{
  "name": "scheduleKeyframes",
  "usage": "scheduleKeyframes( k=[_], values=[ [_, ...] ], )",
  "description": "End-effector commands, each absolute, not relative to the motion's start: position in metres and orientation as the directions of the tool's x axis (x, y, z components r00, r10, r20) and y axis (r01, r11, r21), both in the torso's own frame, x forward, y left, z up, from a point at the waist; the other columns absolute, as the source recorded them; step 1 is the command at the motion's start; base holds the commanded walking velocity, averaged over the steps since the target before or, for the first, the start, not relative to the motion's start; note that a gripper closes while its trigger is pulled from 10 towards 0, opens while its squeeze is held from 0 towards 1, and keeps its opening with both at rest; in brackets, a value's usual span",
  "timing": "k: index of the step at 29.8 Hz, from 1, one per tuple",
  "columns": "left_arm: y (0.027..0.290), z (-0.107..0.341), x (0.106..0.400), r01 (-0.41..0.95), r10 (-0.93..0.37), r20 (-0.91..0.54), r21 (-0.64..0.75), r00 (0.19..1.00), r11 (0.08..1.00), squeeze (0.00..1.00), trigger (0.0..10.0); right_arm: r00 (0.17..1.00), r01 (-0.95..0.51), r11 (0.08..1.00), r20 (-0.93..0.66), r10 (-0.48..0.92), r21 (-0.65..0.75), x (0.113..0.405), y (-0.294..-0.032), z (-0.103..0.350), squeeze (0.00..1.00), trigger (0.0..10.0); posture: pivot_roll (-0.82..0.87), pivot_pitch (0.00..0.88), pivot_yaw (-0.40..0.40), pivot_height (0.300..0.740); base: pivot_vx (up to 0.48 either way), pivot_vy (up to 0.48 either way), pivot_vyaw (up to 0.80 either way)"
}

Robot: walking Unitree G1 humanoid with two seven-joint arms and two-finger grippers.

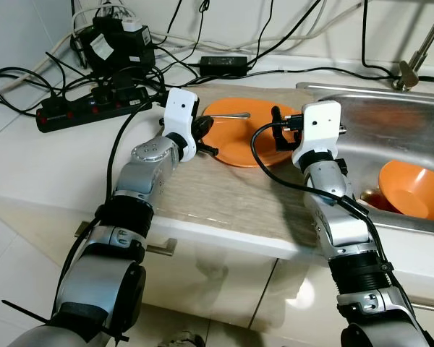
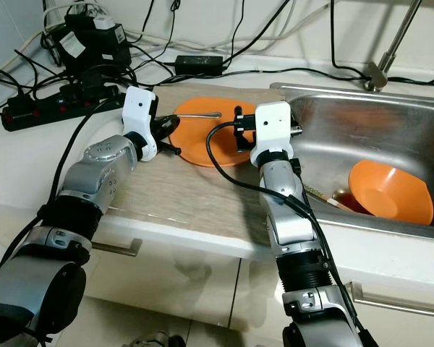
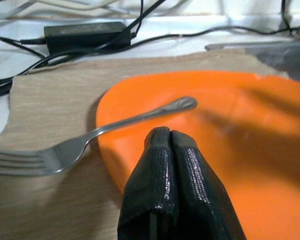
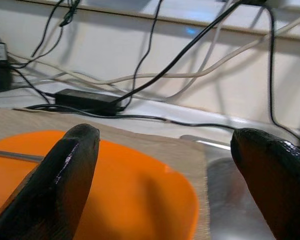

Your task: Kitchen organization

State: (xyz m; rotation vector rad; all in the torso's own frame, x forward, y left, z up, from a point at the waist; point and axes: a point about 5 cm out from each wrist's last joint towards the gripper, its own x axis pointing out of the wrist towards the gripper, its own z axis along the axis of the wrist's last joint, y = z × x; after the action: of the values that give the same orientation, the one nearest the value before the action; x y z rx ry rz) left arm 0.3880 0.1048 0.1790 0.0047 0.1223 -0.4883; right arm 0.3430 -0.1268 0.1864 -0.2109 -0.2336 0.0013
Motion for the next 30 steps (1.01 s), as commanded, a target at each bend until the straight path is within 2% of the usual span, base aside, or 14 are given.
scheduleKeyframes(
  k=[1,10,14,18,30],
  values=[
    [0.106,0.184,0.391,0.464,-0.460,-0.113,0.015,0.881,0.886,0.00,10.0,0.966,0.045,0.970,0.259,0.018,-0.237,0.340,-0.127,0.189,0.00,10.0,-0.05,0.000,0.106,0.740,0.000,0.000,0.00],
    [0.091,0.176,0.392,0.459,-0.455,-0.108,0.011,0.884,0.889,0.00,10.0,0.962,0.089,0.955,0.272,-0.009,-0.283,0.339,-0.138,0.191,0.00,10.0,-0.13,0.000,0.105,0.740,0.000,0.000,0.00],
    [0.093,0.165,0.391,0.434,-0.436,-0.111,-0.042,0.893,0.900,0.00,10.0,0.955,0.114,0.950,0.295,-0.024,-0.290,0.340,-0.135,0.197,0.00,10.0,-0.19,0.000,0.137,0.740,0.000,0.000,0.00],
    [0.087,0.162,0.391,0.445,-0.444,-0.122,-0.024,0.887,0.895,0.00,10.0,0.949,0.129,0.948,0.313,-0.034,-0.290,0.340,-0.135,0.201,0.00,10.0,-0.20,0.006,0.155,0.740,0.000,0.000,0.00],
    [0.090,0.168,0.395,0.405,-0.401,-0.111,0.018,0.909,0.914,0.00,10.0,0.945,0.144,0.950,0.322,-0.049,-0.278,0.338,-0.138,0.201,0.00,10.0,-0.19,0.000,0.125,0.740,0.000,0.000,0.00]
  ],
)
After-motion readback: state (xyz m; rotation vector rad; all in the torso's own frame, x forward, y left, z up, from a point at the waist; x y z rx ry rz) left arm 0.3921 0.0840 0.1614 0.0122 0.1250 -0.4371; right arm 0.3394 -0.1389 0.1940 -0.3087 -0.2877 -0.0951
